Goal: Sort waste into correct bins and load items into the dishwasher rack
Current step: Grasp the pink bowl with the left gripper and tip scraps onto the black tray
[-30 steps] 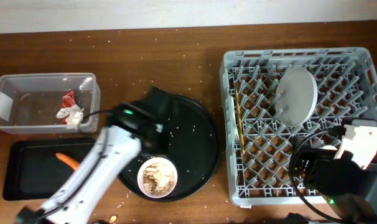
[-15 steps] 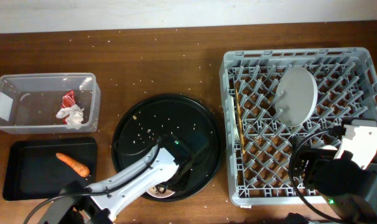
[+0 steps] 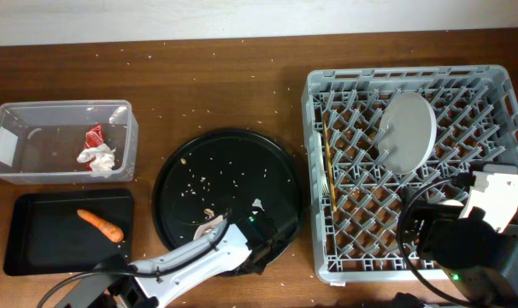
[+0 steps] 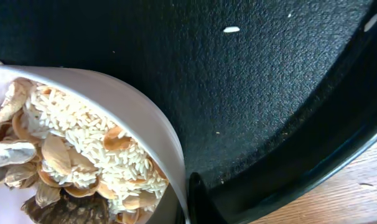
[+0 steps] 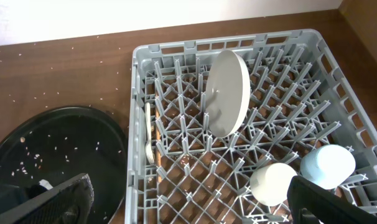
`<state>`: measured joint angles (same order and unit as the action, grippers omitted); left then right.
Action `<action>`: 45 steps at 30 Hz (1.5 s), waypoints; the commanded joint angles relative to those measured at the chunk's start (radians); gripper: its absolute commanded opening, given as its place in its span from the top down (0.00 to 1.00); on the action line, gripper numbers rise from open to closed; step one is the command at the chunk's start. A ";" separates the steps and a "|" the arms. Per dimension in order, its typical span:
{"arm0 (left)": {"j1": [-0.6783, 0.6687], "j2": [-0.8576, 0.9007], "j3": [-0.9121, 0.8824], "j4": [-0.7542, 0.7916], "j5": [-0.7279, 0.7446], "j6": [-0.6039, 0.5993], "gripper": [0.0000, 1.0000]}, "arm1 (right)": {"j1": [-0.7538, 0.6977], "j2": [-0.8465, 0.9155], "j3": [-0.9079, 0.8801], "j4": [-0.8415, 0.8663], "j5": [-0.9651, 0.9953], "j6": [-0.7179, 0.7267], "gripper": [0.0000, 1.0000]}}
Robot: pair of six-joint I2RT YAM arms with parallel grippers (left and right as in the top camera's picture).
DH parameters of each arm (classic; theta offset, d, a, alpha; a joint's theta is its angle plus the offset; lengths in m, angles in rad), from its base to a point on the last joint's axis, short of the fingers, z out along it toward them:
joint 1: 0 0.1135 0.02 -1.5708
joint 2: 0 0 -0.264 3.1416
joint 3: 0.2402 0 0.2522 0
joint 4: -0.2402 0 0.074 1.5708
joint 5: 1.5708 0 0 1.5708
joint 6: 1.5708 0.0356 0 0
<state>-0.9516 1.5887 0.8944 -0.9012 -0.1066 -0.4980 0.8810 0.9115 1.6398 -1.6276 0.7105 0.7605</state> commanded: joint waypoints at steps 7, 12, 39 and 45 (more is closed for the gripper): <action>0.439 -0.106 0.475 -0.386 -0.002 -0.002 1.00 | 0.006 -0.001 0.004 0.000 0.016 0.011 0.01; 1.057 -0.114 0.469 -0.414 0.401 0.167 1.00 | 0.006 -0.001 0.004 0.000 0.016 0.012 0.01; 2.213 -0.114 -0.135 -0.185 1.558 0.921 1.00 | 0.006 -0.001 0.004 0.000 0.016 0.012 0.01; 2.213 -0.114 -0.135 -0.158 1.574 0.959 1.00 | 0.006 -0.001 0.004 0.000 0.016 0.012 0.01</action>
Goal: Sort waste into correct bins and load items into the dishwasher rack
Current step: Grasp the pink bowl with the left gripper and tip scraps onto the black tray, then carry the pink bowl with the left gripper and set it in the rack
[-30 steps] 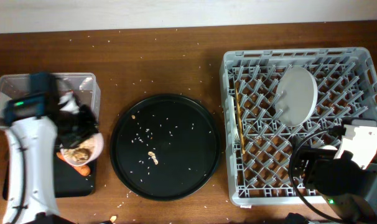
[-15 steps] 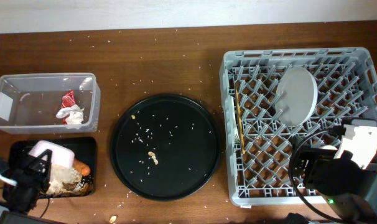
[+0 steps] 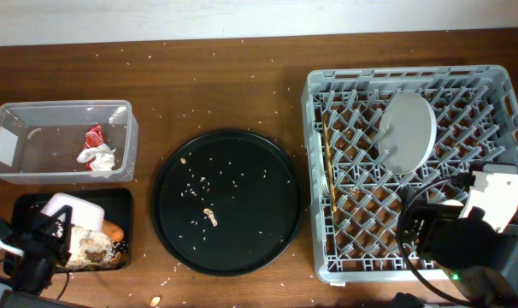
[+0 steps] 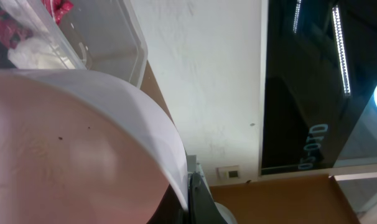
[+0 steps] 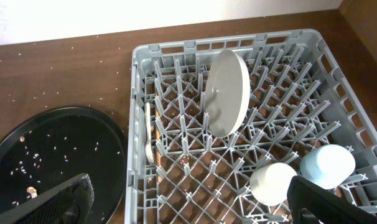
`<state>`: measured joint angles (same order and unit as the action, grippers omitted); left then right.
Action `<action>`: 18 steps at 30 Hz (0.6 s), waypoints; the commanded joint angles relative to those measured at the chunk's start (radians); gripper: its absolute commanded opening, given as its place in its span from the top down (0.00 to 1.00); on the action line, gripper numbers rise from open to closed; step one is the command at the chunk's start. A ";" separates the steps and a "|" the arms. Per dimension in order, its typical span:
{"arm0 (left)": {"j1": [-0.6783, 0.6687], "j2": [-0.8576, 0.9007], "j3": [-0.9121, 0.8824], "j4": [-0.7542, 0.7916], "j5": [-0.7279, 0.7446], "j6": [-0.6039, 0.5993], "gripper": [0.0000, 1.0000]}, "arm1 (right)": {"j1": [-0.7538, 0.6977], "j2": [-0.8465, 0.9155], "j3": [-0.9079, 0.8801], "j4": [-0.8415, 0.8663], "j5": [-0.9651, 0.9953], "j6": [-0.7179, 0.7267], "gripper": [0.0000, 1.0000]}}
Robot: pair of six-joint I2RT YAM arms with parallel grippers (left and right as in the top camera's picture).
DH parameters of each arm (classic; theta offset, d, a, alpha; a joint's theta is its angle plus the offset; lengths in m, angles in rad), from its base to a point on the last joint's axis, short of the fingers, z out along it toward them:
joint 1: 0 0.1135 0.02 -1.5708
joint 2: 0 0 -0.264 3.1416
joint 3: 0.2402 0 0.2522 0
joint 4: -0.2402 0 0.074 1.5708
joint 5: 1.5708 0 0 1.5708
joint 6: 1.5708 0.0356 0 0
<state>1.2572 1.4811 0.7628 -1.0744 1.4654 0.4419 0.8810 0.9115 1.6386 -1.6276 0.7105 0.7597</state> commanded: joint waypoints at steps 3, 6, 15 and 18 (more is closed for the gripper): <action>-0.018 -0.013 0.000 -0.013 0.032 0.021 1.00 | 0.006 -0.001 0.005 0.000 0.016 0.013 0.01; -0.215 -0.056 0.123 -0.023 -0.001 0.009 1.00 | 0.006 -0.001 0.005 0.000 0.016 0.013 0.01; -1.401 -0.048 0.464 0.290 -0.703 -0.458 1.00 | 0.006 -0.001 0.005 0.000 0.016 0.013 0.01; -1.593 0.012 0.464 0.386 -0.715 -0.464 1.00 | 0.006 -0.001 0.005 0.000 0.016 0.013 0.01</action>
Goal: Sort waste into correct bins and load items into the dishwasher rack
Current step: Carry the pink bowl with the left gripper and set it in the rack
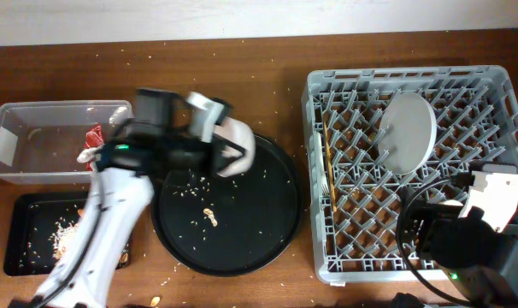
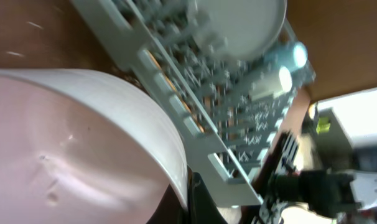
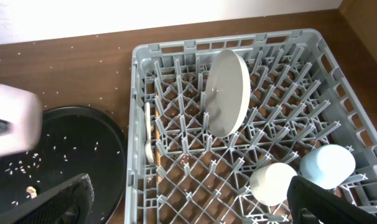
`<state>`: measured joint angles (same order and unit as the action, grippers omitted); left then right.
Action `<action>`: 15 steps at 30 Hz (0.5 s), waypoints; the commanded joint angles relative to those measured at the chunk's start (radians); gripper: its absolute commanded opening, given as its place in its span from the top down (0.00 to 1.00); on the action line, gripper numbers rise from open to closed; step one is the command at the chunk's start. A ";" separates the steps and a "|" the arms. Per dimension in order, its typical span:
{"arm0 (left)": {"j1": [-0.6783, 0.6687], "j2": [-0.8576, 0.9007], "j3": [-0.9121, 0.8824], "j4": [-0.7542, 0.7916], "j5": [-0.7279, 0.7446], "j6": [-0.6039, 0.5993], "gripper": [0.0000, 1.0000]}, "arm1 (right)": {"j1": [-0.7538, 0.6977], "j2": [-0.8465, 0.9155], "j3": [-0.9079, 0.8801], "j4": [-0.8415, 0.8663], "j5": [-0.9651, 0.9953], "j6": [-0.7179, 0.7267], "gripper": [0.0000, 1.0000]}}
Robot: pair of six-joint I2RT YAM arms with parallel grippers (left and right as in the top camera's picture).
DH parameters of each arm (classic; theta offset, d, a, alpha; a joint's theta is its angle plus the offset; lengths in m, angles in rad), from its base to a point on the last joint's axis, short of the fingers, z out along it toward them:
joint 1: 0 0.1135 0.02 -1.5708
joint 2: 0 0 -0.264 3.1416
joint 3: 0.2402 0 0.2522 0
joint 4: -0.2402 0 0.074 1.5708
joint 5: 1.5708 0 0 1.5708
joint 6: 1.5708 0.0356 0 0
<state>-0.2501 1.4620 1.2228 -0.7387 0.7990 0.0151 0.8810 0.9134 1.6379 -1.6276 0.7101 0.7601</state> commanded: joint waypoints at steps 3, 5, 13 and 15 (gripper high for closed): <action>-0.189 0.038 0.004 0.315 0.046 -0.072 1.00 | 0.006 -0.003 0.006 0.000 0.016 0.012 0.01; -0.295 0.100 0.004 0.555 0.043 -0.104 1.00 | 0.006 -0.003 0.006 0.000 0.016 0.012 0.01; -0.418 0.541 0.004 1.515 0.190 -0.784 1.00 | 0.006 -0.003 0.006 0.000 0.016 0.012 0.01; -0.418 0.603 0.004 1.630 0.189 -0.917 1.00 | 0.006 -0.003 0.006 0.000 0.016 0.012 0.01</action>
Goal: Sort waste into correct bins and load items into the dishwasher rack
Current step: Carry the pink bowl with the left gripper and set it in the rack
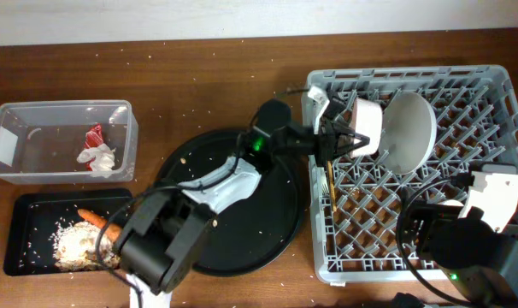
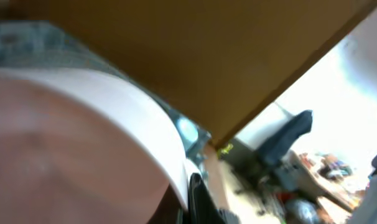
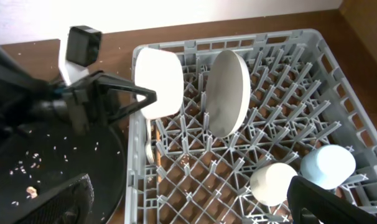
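Observation:
My left gripper [image 1: 348, 137] is shut on the rim of an empty white bowl [image 1: 367, 127], holding it on its side over the back left of the grey dishwasher rack [image 1: 497, 79]. The right wrist view shows the bowl [image 3: 158, 81] just left of an upright white plate [image 3: 229, 93]. In the blurred left wrist view the bowl [image 2: 76, 143] fills the left, with one finger [image 2: 192, 198] against its rim. My right gripper [image 3: 188, 211] hangs open above the rack's front, holding nothing.
Two upturned cups [image 3: 272, 183] [image 3: 328, 165] stand at the rack's front right, chopsticks [image 1: 329, 171] along its left side. A round black tray [image 1: 191, 175] scattered with rice lies mid-table. At left are a clear bin [image 1: 62, 141] of wrappers and a black bin [image 1: 20, 214] of food scraps.
My left gripper has carried the bowl from above the round tray's back left to the rack's back left, beside the plate. The right arm has not moved.
First my left gripper held the bowl, full of rice and shells, at the round tray's front edge. Then the bowl was tipped over the black bin, where scraps now lie. After that it was empty over the tray, and now it is at the rack.

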`<state>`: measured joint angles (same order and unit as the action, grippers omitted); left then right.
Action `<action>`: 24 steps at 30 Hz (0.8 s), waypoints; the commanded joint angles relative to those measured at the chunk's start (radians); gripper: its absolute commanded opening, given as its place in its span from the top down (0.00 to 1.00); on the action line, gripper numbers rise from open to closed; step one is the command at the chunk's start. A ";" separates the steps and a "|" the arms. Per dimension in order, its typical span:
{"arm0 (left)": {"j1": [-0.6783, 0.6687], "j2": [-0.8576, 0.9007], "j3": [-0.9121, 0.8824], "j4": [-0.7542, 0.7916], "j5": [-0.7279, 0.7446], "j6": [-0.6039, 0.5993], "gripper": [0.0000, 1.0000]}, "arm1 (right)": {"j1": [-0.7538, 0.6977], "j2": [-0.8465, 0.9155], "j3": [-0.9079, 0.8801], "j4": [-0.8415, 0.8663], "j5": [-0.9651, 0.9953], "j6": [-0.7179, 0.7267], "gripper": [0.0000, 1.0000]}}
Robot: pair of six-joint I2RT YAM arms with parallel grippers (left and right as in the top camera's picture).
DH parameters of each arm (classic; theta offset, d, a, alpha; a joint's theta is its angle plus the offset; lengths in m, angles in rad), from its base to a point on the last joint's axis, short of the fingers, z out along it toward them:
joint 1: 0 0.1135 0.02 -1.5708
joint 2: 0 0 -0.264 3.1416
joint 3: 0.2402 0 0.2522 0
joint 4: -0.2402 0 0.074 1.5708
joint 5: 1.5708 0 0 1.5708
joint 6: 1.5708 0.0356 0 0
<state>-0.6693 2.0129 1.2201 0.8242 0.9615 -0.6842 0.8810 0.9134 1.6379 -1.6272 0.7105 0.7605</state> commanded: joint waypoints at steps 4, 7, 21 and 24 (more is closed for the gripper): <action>0.002 0.066 0.006 0.076 0.027 -0.247 0.78 | 0.006 -0.003 0.006 0.000 0.016 0.012 0.01; 0.021 0.066 0.006 0.076 0.030 -0.253 0.51 | 0.006 -0.003 0.006 0.000 0.016 0.012 0.01; 0.045 -0.014 0.380 -0.990 -0.250 0.361 0.44 | 0.006 -0.003 0.006 0.000 0.016 0.012 0.01; -0.030 -0.024 0.706 -1.519 -0.679 0.801 0.39 | 0.006 -0.003 0.006 0.000 0.016 0.012 0.01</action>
<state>-0.6384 2.0521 1.7439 -0.5678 0.6193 -0.3080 0.8810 0.9134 1.6379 -1.6268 0.7109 0.7605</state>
